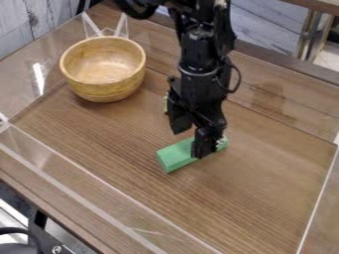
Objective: Put the green stick in the brown bowl
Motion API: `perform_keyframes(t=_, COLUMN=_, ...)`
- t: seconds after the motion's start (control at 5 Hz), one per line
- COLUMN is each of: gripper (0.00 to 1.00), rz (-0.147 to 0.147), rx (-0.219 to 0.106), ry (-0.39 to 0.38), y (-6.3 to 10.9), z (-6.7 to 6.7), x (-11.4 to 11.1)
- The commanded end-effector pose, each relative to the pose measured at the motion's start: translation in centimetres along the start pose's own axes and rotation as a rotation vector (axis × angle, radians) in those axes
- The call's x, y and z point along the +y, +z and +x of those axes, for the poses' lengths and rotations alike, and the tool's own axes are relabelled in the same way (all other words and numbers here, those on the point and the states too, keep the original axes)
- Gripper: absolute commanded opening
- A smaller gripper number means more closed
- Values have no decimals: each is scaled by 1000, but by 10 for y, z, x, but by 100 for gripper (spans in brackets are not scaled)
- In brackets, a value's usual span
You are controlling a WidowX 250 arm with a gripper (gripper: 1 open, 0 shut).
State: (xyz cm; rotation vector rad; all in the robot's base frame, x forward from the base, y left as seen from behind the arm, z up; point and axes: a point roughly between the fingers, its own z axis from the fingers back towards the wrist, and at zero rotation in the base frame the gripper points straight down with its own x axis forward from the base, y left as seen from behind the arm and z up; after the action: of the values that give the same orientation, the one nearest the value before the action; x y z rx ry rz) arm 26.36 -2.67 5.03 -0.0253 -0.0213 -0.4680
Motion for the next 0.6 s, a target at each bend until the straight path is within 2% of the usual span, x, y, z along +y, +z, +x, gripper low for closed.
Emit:
perform_keyframes(t=0.0, gripper=100, rz=6, rx=-41, ry=-57, y=4, z=9, x=-2)
perform_keyframes(t=0.4, gripper=100, rz=-6, rx=-49, ry=-140, y=-1, z=18, x=-5)
